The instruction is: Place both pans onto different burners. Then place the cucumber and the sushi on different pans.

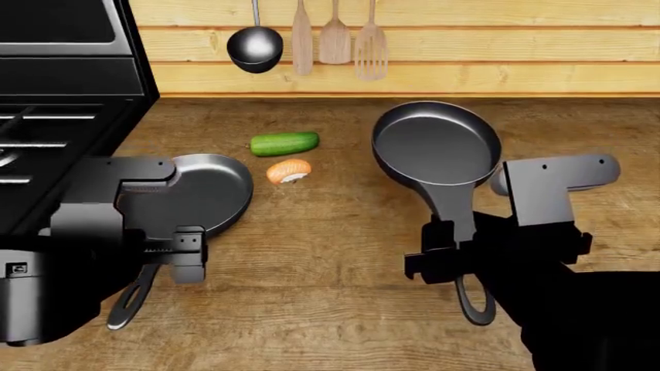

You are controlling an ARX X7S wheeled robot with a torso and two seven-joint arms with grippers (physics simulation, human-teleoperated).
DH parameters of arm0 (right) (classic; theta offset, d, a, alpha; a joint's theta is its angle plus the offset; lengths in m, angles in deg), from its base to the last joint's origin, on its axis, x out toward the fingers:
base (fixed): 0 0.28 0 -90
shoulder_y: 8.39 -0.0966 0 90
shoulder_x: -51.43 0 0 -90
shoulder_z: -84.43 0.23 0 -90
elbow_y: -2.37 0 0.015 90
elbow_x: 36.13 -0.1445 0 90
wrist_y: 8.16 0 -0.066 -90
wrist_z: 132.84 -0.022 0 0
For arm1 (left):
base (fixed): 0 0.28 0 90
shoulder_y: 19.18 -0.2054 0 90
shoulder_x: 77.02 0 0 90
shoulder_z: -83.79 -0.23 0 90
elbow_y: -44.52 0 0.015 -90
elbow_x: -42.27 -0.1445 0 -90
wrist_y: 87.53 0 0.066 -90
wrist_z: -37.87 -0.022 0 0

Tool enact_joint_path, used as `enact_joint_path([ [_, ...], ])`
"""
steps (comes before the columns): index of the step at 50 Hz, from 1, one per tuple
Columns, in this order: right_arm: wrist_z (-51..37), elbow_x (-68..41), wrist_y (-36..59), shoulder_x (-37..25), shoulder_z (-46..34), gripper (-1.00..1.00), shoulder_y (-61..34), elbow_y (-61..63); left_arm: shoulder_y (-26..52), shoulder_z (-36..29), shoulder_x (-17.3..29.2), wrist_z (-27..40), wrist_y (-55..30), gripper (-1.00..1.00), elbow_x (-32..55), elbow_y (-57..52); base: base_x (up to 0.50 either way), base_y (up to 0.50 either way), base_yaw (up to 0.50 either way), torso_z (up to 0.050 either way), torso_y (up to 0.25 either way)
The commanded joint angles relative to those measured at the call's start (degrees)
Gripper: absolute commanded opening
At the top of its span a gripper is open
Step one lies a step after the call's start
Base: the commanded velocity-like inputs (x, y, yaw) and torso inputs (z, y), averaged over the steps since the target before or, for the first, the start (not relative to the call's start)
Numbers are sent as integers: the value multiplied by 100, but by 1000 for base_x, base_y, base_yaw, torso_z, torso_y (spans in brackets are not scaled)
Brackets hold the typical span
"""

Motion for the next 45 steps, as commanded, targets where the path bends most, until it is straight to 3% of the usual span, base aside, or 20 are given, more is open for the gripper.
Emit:
enact_joint_path([
  [1, 128, 172, -3, -25, 103, -100, -79, 5, -187, -113, -60, -203, 34, 100, -245, 66, 0, 0, 0, 0, 10],
  [27, 210, 238, -98, -13, 38, -100, -45, -30, -452, -217, -124, -610, 104, 100, -604, 171, 0, 0, 0, 0, 2],
  [28, 208, 235, -100, -13, 33, -100, -46, -27, -466, -217, -122, -613, 113, -100, -601, 155, 0, 0, 0, 0, 0],
  [45, 234, 256, -159, -27, -1, -100, 1, 11, -537, -150, -64, -691, 248, -100, -665, -3, 0, 0, 0, 1, 1],
])
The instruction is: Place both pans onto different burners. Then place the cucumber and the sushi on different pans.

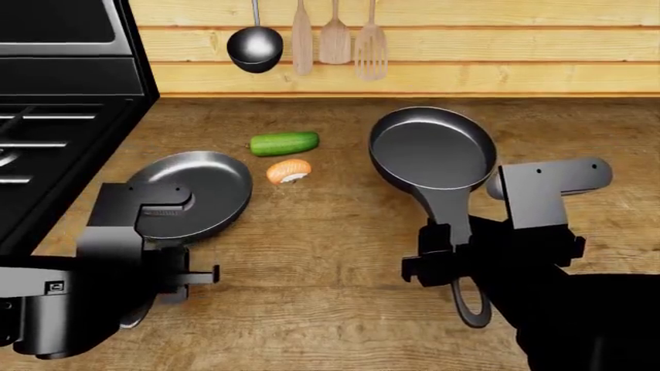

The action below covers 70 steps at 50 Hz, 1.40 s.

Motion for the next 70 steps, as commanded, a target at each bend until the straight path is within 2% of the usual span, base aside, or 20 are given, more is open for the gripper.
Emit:
enact_joint_path([
  [1, 89, 140, -21, -16, 107, -100, -80, 35, -53, 38, 26, -60, 94, -100, -68, -102, 0, 0, 0, 0, 0],
  [10, 121, 191, -56, -34, 119, -100, -64, 99, -11, 381, 158, -370, 222, -100, -145, -622, 0, 0, 0, 1, 4],
  [25, 119, 122, -116, -66, 130, -100, -140, 192, 361, 555, 341, 18, 346, -100, 357, -1295, 0, 0, 0, 1, 4],
  [31, 134, 139, -130, -77, 121, -100, -133, 188, 796, 492, 392, 314, 331, -100, 748, -1397, 0, 0, 0, 2, 3],
  [39, 110, 123, -119, -94, 73, -100, -163, 230, 702, 535, 440, 252, 353, -100, 640, -1576, 0, 0, 0, 1, 4],
  [47, 145, 179, -90, -101, 21, -100, -179, 259, 660, 534, 472, 211, 372, -100, 601, -1621, -475, 79, 0, 0, 3],
  [57, 271, 309, -119, -107, 54, -100, -177, 346, 585, 538, 490, 120, 401, -100, 526, -1636, 0, 0, 0, 2, 2],
  [70, 317, 328, -75, -121, -21, -100, -271, 396, 677, 488, 502, 119, 405, -100, 573, -1616, 0, 455, 0, 1, 3],
])
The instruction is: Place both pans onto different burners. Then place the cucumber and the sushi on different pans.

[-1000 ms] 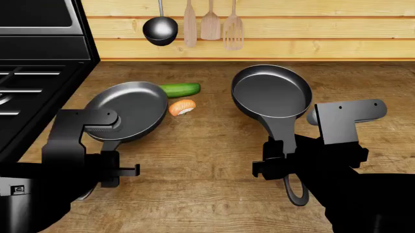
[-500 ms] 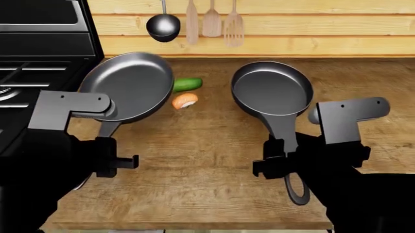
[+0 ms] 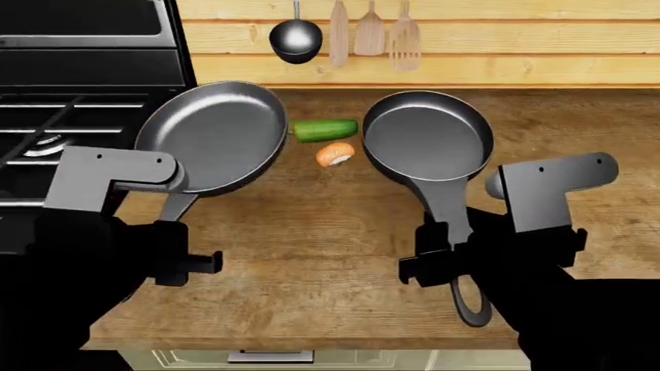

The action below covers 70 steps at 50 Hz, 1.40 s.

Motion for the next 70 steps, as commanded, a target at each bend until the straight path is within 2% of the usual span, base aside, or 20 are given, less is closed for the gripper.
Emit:
enact_joint_path([
  [1, 87, 114, 20, 5, 80, -100, -186, 53, 227, 101, 46, -14, 7, -100, -116, 25, 0, 500, 0, 0, 11],
  [70, 147, 220, -96, 2, -141, -100, -209, 22, 59, 47, 220, -281, 160, -100, -340, 20, 0, 500, 0, 1, 4],
])
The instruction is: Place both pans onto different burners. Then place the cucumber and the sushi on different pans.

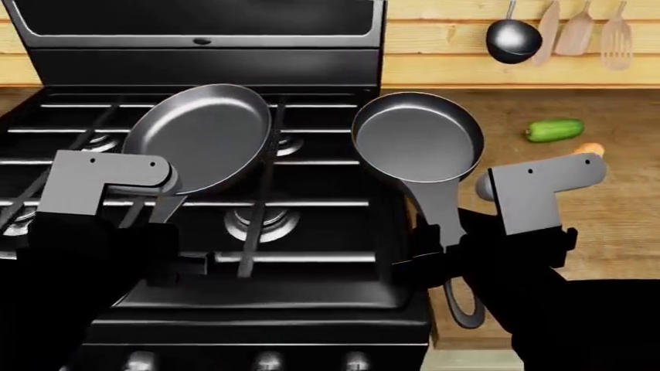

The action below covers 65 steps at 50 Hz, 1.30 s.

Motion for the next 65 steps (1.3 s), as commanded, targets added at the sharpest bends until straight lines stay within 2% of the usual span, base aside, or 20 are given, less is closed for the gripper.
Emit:
enact_joint_path([
  [1, 72, 163, 17, 4, 102, -100, -130, -8, 170, 112, 25, -144, 28, -100, -143, 47, 0, 500, 0, 0, 0],
  [15, 52, 152, 1, 1, 55, -100, -175, -14, 185, 93, 58, -166, 41, -100, -143, 45, 0, 500, 0, 1, 4],
  [22, 65, 152, -27, -11, 57, -100, -162, -7, 444, 0, 63, 10, 3, -100, 104, 111, 0, 500, 0, 1, 3],
  [32, 122, 227, -68, -16, 58, -100, -126, -34, 257, 27, 63, -141, 67, -100, -83, 91, 0, 500, 0, 1, 3],
  [42, 98, 212, -155, -23, 81, -100, -109, -62, 127, 33, 136, -263, 72, -100, -225, 166, 0, 12, 0, 1, 4],
  [52, 125, 260, -178, -3, 38, -100, -105, -80, -666, 154, 296, -709, 319, -100, -793, 239, 0, 0, 0, 1, 3],
  [59, 226, 370, -203, 35, 4, -100, -52, -119, -1319, 332, 602, -885, 608, -100, -1045, 183, 0, 0, 0, 1, 3],
  [65, 286, 429, -222, 50, -17, -100, -29, -148, -1440, 352, 671, -867, 663, -100, -1063, 145, 0, 0, 0, 2, 3],
])
